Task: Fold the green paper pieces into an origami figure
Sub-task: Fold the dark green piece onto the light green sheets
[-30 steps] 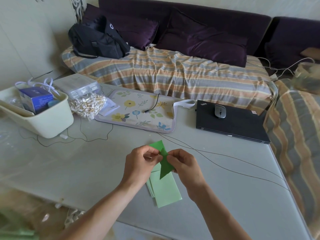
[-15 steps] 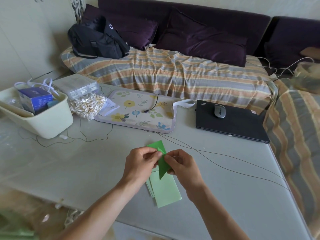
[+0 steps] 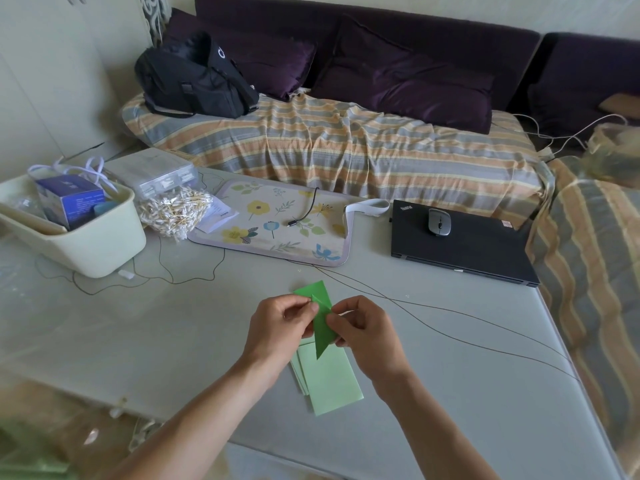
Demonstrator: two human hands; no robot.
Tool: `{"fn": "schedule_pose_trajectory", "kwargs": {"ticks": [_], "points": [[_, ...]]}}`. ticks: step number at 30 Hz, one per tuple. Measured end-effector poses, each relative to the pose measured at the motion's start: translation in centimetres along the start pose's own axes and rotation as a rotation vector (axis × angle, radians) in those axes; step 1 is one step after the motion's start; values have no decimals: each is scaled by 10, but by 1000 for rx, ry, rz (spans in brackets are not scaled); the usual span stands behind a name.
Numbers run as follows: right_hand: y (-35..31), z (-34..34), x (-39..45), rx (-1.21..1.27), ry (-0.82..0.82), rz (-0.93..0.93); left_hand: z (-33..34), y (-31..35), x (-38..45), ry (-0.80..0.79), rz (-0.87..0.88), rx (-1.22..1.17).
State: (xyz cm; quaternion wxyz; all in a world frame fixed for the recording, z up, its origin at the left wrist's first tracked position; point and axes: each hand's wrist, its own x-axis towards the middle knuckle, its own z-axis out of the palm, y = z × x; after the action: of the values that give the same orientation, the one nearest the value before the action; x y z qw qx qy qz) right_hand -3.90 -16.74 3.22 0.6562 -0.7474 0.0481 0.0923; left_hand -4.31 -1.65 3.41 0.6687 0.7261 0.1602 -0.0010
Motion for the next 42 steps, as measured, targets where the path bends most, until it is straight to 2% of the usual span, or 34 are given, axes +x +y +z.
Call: {"fn": "schedule_pose_trajectory", "kwargs": {"ticks": [3,9,16,22,27,30,34,42], "points": [[2,0,1,-20,26,-17,0,0,-1,-38,-5,46],[-1,-1,0,56,2,17,-2,1,0,23,-4,55],[-2,-2,0,28,-2,15,-3,3,-1,20,-19,55],[1,-3,2,0,63,18,2,12,-6,-103,-74,49],[3,-3,3,-14,92,19,-1,17,-5,-8,-113,16],[2,-3,3,-14,92,27,-2,18,-4,-16,-144,-48],[2,-1,2,-43,76,28,0,19,-7,-74,-112,-79],[2,1,-1,-66,31,19,1,19,-10,-49,-73,-45]]}}
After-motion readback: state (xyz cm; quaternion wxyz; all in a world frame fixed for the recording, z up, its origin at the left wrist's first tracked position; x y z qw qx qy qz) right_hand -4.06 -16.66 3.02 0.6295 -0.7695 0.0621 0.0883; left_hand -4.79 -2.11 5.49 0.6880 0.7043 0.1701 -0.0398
